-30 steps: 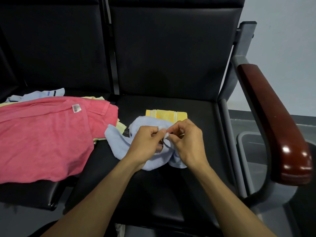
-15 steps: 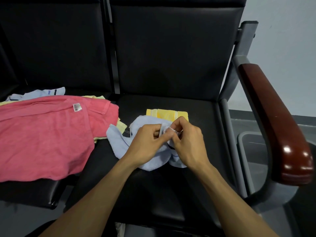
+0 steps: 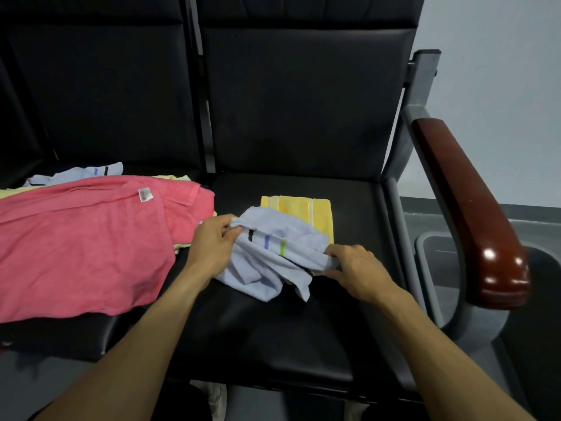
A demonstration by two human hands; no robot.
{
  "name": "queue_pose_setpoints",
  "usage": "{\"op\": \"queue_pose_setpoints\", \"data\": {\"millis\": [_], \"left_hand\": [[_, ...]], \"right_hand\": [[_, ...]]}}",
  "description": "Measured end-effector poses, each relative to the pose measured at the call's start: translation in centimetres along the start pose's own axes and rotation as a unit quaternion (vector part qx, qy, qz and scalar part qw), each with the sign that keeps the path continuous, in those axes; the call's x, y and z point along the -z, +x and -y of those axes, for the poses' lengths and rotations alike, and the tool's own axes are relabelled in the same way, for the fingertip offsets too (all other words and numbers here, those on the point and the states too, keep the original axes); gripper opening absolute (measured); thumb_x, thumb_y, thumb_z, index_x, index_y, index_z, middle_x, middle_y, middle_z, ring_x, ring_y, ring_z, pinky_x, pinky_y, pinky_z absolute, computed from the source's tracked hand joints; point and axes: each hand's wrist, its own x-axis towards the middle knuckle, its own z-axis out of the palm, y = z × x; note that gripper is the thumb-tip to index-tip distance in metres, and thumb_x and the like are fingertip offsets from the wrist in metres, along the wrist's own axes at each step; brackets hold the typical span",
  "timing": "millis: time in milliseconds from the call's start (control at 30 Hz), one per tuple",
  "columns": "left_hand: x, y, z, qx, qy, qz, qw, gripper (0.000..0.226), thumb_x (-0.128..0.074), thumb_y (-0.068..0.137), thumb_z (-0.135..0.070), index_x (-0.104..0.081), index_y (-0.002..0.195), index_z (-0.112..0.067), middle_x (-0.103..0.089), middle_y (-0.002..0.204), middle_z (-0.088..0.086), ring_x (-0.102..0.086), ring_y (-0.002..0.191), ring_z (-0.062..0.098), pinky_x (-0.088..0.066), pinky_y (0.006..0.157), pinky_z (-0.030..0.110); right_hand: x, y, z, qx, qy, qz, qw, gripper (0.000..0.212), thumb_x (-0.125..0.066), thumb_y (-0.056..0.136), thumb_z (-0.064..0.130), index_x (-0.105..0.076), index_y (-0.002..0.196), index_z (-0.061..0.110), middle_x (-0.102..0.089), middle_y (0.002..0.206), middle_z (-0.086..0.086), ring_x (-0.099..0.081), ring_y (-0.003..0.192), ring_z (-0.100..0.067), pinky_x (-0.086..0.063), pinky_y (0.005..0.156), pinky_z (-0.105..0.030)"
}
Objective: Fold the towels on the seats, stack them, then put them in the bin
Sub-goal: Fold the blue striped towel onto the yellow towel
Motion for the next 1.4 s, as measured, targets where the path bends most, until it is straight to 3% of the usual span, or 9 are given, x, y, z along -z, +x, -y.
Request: {"op": "queue_pose_setpoints", "data": {"millis": [167,300,500,667,867,1000,1133,1267,1400], "left_hand": [[1.2,-0.4,1.6,0.042,0.015,-0.030,0.999,0.020,-0.056,0.100,-0.011,-0.075,0.097,-0.017,-0.074,0.087,0.013,-0.069,0.086,0.035,-0.057,0.080,0.055],[2.0,-0.4,1.6,0.058,0.009,-0.050,0.997,0.023,-0.054,0.102,-0.008,-0.073,0.096,-0.020,-0.074,0.087,0.007,-0.070,0.083,0.028,-0.059,0.079,0.047],[2.0,0.0,1.5,0.069,-0.017,-0.084,0.994,0.024,-0.052,0.102,-0.007,-0.071,0.092,-0.018,-0.070,0.079,0.001,-0.062,0.069,0.015,-0.048,0.060,0.027],[1.5,0.2,1.4,0.071,-0.004,-0.068,0.995,0.020,-0.054,0.102,-0.009,-0.073,0.099,-0.016,-0.072,0.082,0.002,-0.065,0.073,0.018,-0.050,0.064,0.029],[1.5,0.2,1.4,0.074,-0.004,-0.062,0.995,0.021,-0.054,0.103,-0.011,-0.071,0.095,-0.020,-0.073,0.084,0.002,-0.069,0.079,0.022,-0.056,0.071,0.036],[1.6,0.1,1.3,0.077,-0.008,-0.062,0.995,0.021,-0.054,0.103,-0.012,-0.070,0.093,-0.021,-0.074,0.085,0.004,-0.070,0.081,0.025,-0.058,0.076,0.042],[1.8,0.1,1.3,0.078,-0.012,-0.070,0.994,0.022,-0.053,0.103,-0.010,-0.070,0.094,-0.021,-0.073,0.084,0.002,-0.069,0.078,0.021,-0.056,0.069,0.034],[1.8,0.0,1.4,0.080,-0.022,-0.065,0.994,0.023,-0.053,0.103,-0.009,-0.069,0.094,-0.023,-0.072,0.084,-0.003,-0.068,0.077,0.014,-0.054,0.066,0.027],[1.7,0.3,1.8,0.093,-0.015,-0.072,0.993,0.022,-0.052,0.103,-0.010,-0.070,0.096,-0.020,-0.072,0.086,0.002,-0.067,0.078,0.018,-0.053,0.069,0.030]], "right_hand": [[0.3,-0.7,-0.9,-0.041,-0.083,-0.081,0.992,0.022,-0.054,0.096,0.022,-0.060,0.118,0.023,-0.057,0.112,-0.002,-0.063,0.095,-0.033,-0.042,0.067,-0.035],[0.3,-0.8,-2.0,-0.061,-0.097,-0.073,0.991,0.041,-0.056,0.098,0.023,-0.050,0.138,0.027,-0.050,0.116,-0.003,-0.065,0.096,-0.032,-0.040,0.068,-0.034],[0.0,-0.4,-2.7,-0.056,-0.049,-0.096,0.993,0.008,-0.065,0.092,0.023,-0.070,0.086,0.019,-0.061,0.099,0.000,-0.062,0.080,-0.024,-0.040,0.065,-0.031],[-0.7,-0.2,-1.9,0.005,0.029,-0.095,0.995,0.014,-0.072,0.089,0.033,-0.064,0.099,0.026,-0.052,0.101,0.005,-0.059,0.085,-0.019,-0.045,0.068,-0.032],[-2.7,0.4,-1.9,0.008,-0.063,-0.051,0.997,0.038,-0.075,0.085,0.034,-0.054,0.114,0.023,-0.047,0.113,0.002,-0.047,0.105,-0.020,-0.039,0.081,-0.032],[-3.6,0.5,-1.8,-0.002,-0.075,-0.122,0.990,0.013,-0.056,0.096,0.025,-0.056,0.106,0.016,-0.050,0.106,-0.001,-0.051,0.098,-0.023,-0.043,0.077,-0.035],[-2.4,0.9,-1.3,-0.055,0.065,-0.221,0.972,0.008,-0.053,0.094,0.012,-0.061,0.094,0.011,-0.049,0.098,0.000,-0.047,0.090,-0.019,-0.043,0.067,-0.035],[-1.5,1.2,-2.6,-0.075,0.184,-0.290,0.936,0.017,-0.055,0.093,0.004,-0.070,0.097,0.012,-0.060,0.094,-0.001,-0.056,0.090,-0.020,-0.046,0.071,-0.031],[-0.9,1.3,-2.3,-0.095,0.434,-0.199,0.874,0.019,-0.057,0.097,0.007,-0.072,0.093,0.017,-0.068,0.074,0.004,-0.054,0.058,-0.001,-0.043,0.055,-0.019]]}}
